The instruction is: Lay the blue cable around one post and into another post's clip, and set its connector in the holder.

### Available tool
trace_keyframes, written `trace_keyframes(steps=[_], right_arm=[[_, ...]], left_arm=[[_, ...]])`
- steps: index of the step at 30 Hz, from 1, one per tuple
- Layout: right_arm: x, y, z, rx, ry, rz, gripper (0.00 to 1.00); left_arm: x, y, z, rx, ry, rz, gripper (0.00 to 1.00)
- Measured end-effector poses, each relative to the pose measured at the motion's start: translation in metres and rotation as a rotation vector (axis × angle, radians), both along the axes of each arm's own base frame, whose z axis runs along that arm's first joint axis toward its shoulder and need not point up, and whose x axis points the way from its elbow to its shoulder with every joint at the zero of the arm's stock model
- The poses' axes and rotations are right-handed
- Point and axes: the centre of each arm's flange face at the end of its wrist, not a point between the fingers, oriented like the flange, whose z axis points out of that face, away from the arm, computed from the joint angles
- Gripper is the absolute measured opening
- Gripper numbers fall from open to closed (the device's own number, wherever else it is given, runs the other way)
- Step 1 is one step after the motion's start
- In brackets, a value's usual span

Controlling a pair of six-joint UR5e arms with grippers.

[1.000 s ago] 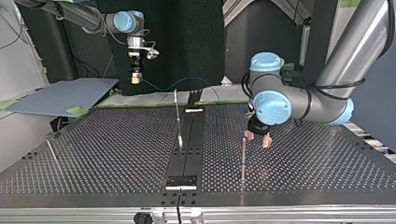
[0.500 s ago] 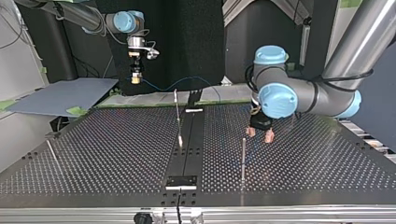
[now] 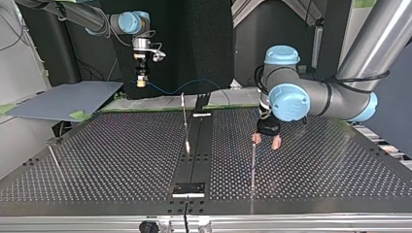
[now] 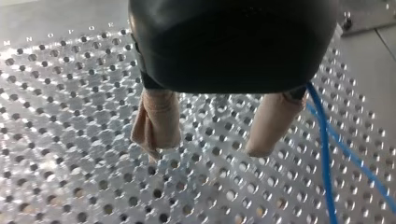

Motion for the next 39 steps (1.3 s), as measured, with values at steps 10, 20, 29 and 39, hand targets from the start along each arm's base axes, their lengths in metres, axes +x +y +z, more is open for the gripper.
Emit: trace_keyframes(steps=[10, 20, 29, 39], right_arm=[[0.000, 0.000, 0.000, -0.001, 0.000, 0.000, 0.12], [0.000, 0.000, 0.000, -0.002, -0.001, 0.000, 0.12], [0.000, 0.000, 0.000, -0.001, 0.000, 0.000, 0.12], [0.000, 0.000, 0.000, 0.000, 0.000, 0.000, 0.12]], left_arm=[[0.002, -0.010, 0.002, -0.115, -0.017, -0.060, 1.00], [-0.005, -0.011, 0.013, -0.185, -0.028, -0.083, 1.00], [-0.014, -0.007, 0.008, -0.181, -0.025, -0.071, 1.00], [-0.019, -0.001, 0.017, -0.160, -0.042, -0.043, 1.00]])
